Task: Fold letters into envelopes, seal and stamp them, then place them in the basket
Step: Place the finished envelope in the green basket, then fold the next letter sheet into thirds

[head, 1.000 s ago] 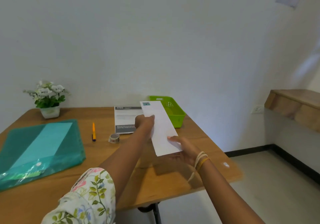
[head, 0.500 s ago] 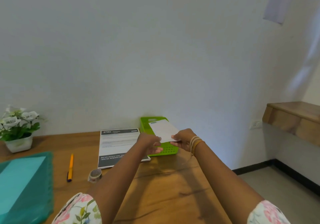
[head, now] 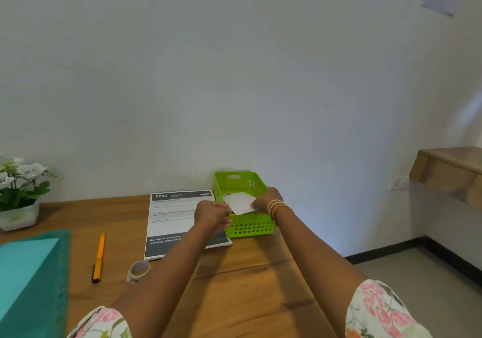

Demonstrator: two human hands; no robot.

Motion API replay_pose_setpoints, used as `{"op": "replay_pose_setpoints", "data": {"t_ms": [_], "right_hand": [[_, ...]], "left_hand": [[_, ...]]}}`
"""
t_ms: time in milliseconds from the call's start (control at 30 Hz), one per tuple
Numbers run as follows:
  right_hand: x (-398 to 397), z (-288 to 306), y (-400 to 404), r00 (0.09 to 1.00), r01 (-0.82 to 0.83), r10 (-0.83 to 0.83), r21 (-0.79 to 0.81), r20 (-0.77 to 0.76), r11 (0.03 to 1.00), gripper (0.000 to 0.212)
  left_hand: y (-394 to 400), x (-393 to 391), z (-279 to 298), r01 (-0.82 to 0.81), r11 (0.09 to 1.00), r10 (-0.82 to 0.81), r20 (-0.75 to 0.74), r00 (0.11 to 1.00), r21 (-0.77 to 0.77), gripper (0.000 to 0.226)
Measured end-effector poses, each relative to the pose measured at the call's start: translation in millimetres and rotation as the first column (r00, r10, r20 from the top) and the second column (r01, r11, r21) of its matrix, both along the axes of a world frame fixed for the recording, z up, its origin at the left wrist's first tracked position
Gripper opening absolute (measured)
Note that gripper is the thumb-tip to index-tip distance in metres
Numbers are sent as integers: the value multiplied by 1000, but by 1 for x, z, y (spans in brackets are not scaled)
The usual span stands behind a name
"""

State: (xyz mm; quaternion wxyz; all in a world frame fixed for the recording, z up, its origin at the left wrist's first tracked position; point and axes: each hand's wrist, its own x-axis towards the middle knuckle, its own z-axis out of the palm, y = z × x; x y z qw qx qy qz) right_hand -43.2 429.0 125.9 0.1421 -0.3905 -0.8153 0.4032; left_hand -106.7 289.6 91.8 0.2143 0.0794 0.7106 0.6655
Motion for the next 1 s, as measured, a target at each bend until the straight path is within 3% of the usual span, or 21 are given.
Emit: {"op": "replay_pose_setpoints", "data": {"t_ms": [100,167,233,333,400,633,833,1000], "right_hand": [[6,1,-8,999,-28,21,149,50,988,6],[7,-3,-12,996,-52,33,237,81,970,23],[13,-8,-24,993,-83,51,307,109,948,12],[29,-25,-47,999,-38,41,430,3,902,35],[44,-43,-70,994,-21,71,494,-83,869,35],[79,-100,-141,943,-305,330,465,28,831,29],[62,-104,-174,911,-377,406,539,71,753,30],[27,-96,-186,888,-434,427,622,172,652,32]], "left_hand": [[-6,-1,-11,-9,999,4,-127,992,-40,8],[-13,4,-14,-19,995,-5,-237,972,-99,11],[-24,12,-16,-36,982,-34,-359,933,-187,13],[-44,30,-19,-43,963,-97,-493,865,-265,19],[-61,47,-22,-23,960,-139,-545,827,-281,22],[-139,89,-46,-55,909,-239,-626,743,-413,26],[-203,92,-79,-67,810,-386,-616,687,-582,33],[-216,96,-87,-179,775,-364,-661,657,-605,42]]}}
